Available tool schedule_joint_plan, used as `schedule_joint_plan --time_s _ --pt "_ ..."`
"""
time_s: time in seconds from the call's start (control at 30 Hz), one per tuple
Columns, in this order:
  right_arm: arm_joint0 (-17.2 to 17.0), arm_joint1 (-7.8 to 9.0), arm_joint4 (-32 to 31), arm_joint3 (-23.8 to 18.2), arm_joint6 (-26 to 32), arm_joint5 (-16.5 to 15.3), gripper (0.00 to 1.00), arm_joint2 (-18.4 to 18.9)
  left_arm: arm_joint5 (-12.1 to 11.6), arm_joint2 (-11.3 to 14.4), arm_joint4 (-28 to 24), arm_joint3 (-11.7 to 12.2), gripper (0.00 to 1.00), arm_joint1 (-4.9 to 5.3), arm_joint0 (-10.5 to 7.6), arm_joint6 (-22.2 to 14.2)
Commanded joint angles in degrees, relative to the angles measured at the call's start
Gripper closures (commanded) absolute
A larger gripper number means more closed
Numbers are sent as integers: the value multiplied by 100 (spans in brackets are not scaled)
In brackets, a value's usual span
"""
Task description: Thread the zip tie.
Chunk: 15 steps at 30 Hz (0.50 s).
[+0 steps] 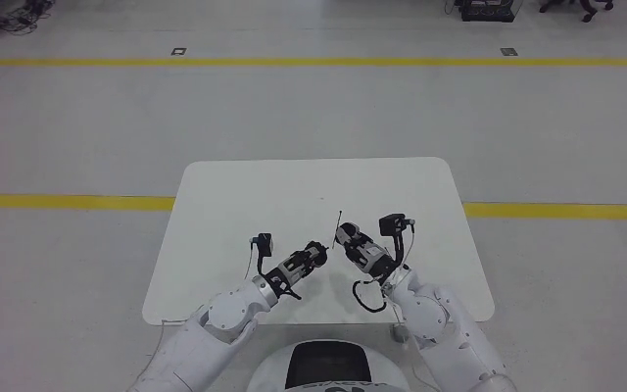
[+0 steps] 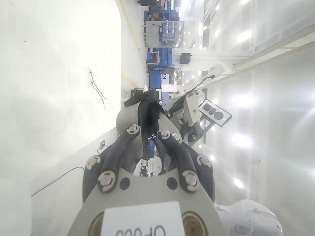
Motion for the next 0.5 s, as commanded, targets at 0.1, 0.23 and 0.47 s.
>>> schedule_joint_plan --time_s 0.1,0.23,0.47 --pt "2 0 -12 0 -16 11 100 2 15 3 13 -3 100 -4 -3 46" --pt "4 7 -220 61 -258 0 100 -87 9 -24 -2 -52 100 -3 63 159" --pt "18 35 -535 198 -701 0 100 -229 46 -55 1 -147 100 6 140 191"
